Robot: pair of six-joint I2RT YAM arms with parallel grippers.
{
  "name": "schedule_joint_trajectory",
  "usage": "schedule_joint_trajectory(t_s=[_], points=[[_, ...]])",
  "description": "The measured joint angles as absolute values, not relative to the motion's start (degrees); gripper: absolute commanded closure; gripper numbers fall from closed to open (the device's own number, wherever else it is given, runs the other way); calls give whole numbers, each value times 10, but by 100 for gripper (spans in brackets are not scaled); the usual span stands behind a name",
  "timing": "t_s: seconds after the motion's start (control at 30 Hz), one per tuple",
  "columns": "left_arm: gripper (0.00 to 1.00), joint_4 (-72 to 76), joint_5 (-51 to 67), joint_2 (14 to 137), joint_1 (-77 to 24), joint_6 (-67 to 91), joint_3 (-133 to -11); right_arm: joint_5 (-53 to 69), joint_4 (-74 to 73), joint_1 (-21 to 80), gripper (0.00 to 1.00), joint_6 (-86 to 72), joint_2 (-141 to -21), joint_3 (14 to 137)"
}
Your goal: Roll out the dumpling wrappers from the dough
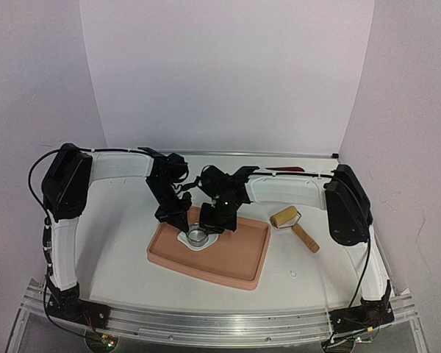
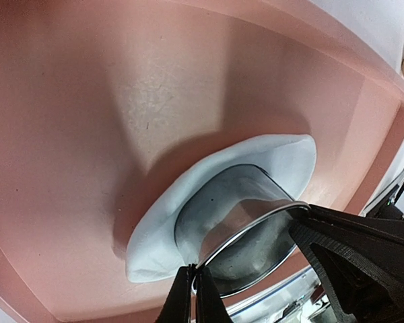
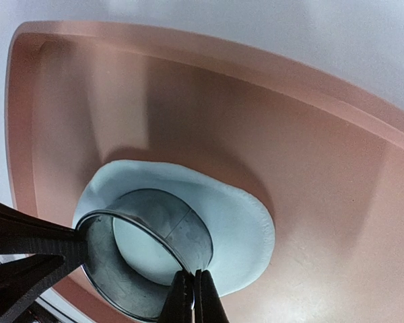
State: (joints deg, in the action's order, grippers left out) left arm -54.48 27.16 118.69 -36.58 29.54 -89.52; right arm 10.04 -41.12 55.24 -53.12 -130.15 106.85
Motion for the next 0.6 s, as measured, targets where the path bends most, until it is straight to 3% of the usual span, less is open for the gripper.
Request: schedule_joint_trajectory(t_s=[0.6], points=[[100, -681, 287, 1279, -359, 240, -1039, 73, -376, 568, 100, -597, -1283, 1030]])
